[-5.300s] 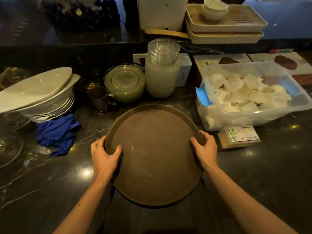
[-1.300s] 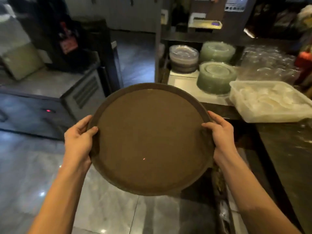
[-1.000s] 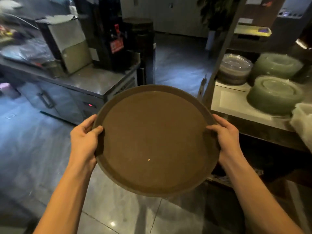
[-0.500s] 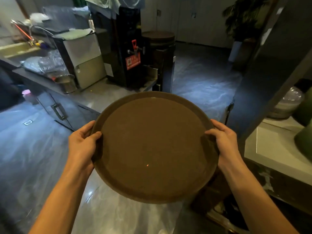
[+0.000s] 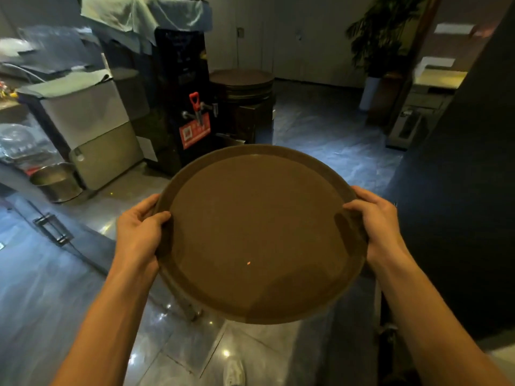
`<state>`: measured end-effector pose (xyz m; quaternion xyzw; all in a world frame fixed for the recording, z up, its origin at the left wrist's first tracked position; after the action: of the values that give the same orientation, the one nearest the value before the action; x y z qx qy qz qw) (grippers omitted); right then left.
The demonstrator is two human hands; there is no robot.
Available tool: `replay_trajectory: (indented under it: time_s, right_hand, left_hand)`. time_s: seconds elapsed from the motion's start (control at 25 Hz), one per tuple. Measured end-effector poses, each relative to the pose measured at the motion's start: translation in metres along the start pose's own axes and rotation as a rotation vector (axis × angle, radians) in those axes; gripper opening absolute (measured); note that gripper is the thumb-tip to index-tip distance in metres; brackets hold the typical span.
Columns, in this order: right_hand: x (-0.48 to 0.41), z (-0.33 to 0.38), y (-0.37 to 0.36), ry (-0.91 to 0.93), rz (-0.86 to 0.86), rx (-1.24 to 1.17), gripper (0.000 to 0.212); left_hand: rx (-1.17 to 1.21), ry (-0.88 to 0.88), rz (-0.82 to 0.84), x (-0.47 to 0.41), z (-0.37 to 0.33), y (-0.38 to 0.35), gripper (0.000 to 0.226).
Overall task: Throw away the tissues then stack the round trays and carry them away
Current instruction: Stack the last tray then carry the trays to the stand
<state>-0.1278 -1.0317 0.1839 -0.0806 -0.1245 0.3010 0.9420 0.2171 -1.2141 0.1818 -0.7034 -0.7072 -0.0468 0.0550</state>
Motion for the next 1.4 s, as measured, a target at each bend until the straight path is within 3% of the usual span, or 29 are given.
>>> replay_trajectory:
  time_s: [0.48,1.04,1.4]
  right_hand:
    - [-0.224,0.053,-0.094,0.037,-0.138,-0.02,0.043]
    - [-0.567,0.12,-0.171,0.014,0.149,-0.008,0.031]
    - [-0.721,0.138,-0.263,0.062,0.218,0.19,0.044]
  left_hand:
    - [-0.076,-0.028,0.158,-0.235,-0.059,-0.162,0.046]
    - [-0.05,-0.067,-0.111,-0.375,-0.098,-0.361,0.047]
    - [0.004,-0.174,-0.15,-0.496,-0.118,-0.432,0.045]
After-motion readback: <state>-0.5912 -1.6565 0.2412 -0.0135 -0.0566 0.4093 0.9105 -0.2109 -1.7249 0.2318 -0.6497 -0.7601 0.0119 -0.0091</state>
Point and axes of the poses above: each hand's wrist, its own x-axis away from the middle knuckle, its own y-axis out of the back of the hand, z = x × y, the point moved 8 cm from there along -x, towards the middle knuckle, and after that the axes turned 7 degrees about -x, right-handed, at the moved point
